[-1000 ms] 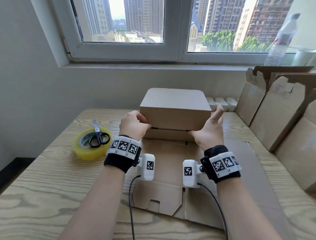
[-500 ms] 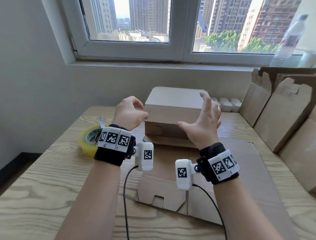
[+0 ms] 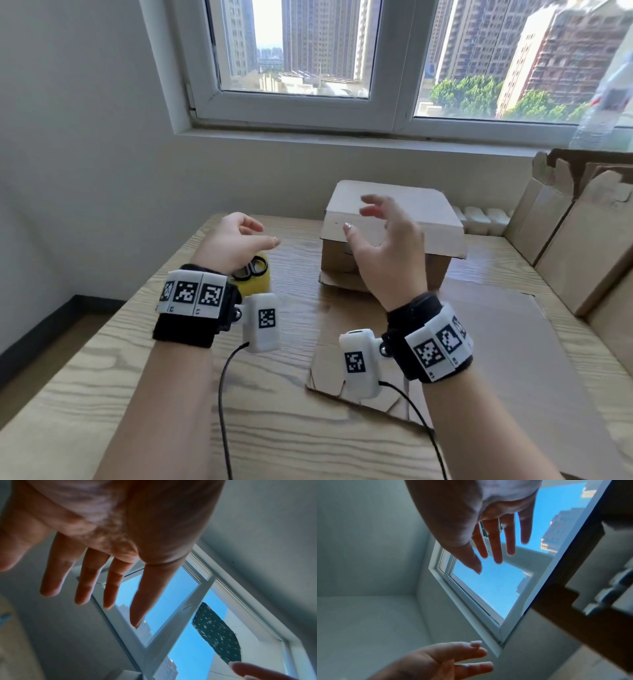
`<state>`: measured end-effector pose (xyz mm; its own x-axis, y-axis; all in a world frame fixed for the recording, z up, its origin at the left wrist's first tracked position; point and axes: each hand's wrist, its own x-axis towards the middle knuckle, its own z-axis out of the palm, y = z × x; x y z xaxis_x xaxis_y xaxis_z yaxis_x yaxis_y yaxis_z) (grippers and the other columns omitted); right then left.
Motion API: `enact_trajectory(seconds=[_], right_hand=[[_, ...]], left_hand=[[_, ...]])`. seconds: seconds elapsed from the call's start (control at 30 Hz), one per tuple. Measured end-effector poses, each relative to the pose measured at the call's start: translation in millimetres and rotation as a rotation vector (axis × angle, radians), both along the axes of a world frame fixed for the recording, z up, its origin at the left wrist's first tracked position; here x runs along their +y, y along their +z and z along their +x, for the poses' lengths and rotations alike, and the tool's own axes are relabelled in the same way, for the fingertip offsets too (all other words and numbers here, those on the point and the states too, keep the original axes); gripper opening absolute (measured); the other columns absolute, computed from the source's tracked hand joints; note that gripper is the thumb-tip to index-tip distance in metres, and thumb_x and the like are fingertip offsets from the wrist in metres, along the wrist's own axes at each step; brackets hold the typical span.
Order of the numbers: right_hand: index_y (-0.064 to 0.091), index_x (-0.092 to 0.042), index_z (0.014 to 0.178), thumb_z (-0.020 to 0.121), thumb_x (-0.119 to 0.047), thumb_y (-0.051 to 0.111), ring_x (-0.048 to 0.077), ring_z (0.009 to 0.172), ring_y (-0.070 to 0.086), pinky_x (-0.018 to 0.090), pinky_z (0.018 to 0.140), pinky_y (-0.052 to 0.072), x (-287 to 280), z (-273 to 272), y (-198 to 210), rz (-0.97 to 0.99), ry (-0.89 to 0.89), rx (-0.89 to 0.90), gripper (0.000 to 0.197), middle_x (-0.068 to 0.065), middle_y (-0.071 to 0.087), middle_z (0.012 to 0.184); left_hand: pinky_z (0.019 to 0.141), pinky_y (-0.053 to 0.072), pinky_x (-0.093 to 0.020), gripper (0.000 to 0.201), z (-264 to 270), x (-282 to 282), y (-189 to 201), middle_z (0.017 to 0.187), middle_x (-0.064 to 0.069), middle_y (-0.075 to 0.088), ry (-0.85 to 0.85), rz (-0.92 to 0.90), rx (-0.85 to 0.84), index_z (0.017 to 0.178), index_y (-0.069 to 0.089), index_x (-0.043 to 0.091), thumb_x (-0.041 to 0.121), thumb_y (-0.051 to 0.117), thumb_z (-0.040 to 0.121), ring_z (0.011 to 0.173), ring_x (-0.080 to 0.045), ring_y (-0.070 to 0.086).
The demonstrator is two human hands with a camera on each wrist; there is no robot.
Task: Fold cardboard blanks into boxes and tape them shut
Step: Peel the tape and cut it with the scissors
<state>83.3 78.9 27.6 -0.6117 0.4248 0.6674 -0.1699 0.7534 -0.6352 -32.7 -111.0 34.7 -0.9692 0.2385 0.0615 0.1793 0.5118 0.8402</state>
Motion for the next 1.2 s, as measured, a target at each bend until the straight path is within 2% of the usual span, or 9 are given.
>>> enact_trajectory(seconds=[0.13,0.3,0.4,0.47,0.57,0.73,0.87,1.0,1.2], right_hand=[[0.065,-0.019,0.120,0.088,-0.032,0.071,0.011,0.098,0.063,0.035,0.091,0.053,-42.4,-25.5,-8.1,0.007,0.205,-0.283,0.035,-0.003,0.068,0.105],[0.054,-0.026,0.140,0.094,-0.034,0.063,0.022,0.136,0.042,0.032,0.111,0.035,-77.4,-53.7,-34.1,0.108,0.376,-0.685,0.048,0.006,0.047,0.147],[0.054,-0.032,0.140,0.097,-0.030,0.058,0.029,0.144,0.029,0.039,0.118,0.028,-89.7,-66.2,-54.3,0.168,0.445,-0.825,0.044,0.010,0.031,0.156],[0.061,-0.031,0.133,0.097,-0.029,0.058,0.027,0.145,0.028,0.040,0.118,0.027,-92.8,-70.5,-61.5,0.169,0.462,-0.844,0.037,0.010,0.031,0.156],[0.063,-0.026,0.131,0.098,-0.029,0.058,0.022,0.148,0.025,0.035,0.119,0.025,-91.7,-71.1,-63.9,0.150,0.456,-0.834,0.034,0.011,0.028,0.158],[0.061,-0.028,0.130,0.100,-0.027,0.055,0.022,0.148,0.026,0.032,0.117,0.024,-85.1,-71.3,-65.6,0.105,0.462,-0.861,0.031,0.007,0.016,0.163],[0.058,-0.032,0.132,0.098,-0.023,0.056,0.027,0.149,0.016,0.042,0.121,0.016,-88.9,-74.5,-63.3,0.127,0.495,-0.700,0.035,-0.002,0.017,0.164],[0.040,-0.039,0.147,0.100,-0.047,0.047,0.031,0.146,0.009,0.047,0.119,0.012,-97.0,-79.5,-61.8,0.197,0.444,-0.860,0.049,-0.001,0.015,0.164],[0.065,-0.024,0.121,0.098,-0.045,0.049,0.030,0.124,0.038,0.036,0.103,0.035,-93.4,-80.5,-58.4,0.252,0.327,-0.895,0.036,0.008,0.044,0.126]], left_hand=[[0.083,0.040,-0.027,0.045,-12.0,-24.8,-20.3,0.117,-0.006,0.060,0.085,0.087,-0.081,0.120,0.056,0.009,0.027,0.076,0.084,0.100,-0.017,0.056],[0.098,0.039,-0.034,0.047,-26.2,-47.4,-43.0,0.130,-0.012,0.057,0.142,0.089,-0.190,0.126,0.054,0.011,0.023,0.074,0.085,0.119,-0.024,0.053],[0.082,0.042,-0.035,0.035,-31.7,-55.3,-59.1,0.121,-0.011,0.059,0.129,0.062,-0.300,0.123,0.058,0.014,0.015,0.069,0.089,0.107,-0.023,0.053],[0.076,0.048,-0.035,0.033,-31.8,-56.8,-64.9,0.120,-0.009,0.058,0.140,0.035,-0.327,0.117,0.059,0.024,0.014,0.069,0.087,0.097,-0.020,0.054],[0.098,0.050,-0.045,0.044,-40.2,-58.2,-71.1,0.131,-0.007,0.055,0.167,-0.057,-0.308,0.115,0.059,0.034,0.024,0.073,0.074,0.113,-0.026,0.055],[0.109,0.038,-0.038,0.050,-42.3,-51.9,-74.1,0.138,-0.008,0.056,0.112,-0.168,-0.297,0.134,0.056,0.018,0.021,0.071,0.086,0.128,-0.027,0.049],[0.103,0.045,-0.042,0.038,-40.7,-47.8,-72.8,0.127,-0.007,0.060,0.109,-0.236,-0.271,0.116,0.061,0.024,0.026,0.076,0.082,0.119,-0.028,0.055],[0.100,0.047,-0.042,0.038,-36.6,-44.1,-73.1,0.122,-0.006,0.059,0.081,-0.312,-0.261,0.084,0.055,0.032,0.038,0.081,0.056,0.112,-0.028,0.057],[0.072,0.046,-0.028,0.035,-28.0,-44.5,-70.7,0.093,0.000,0.060,0.028,-0.339,-0.222,0.083,0.065,0.027,0.019,0.091,0.061,0.090,-0.021,0.058]])
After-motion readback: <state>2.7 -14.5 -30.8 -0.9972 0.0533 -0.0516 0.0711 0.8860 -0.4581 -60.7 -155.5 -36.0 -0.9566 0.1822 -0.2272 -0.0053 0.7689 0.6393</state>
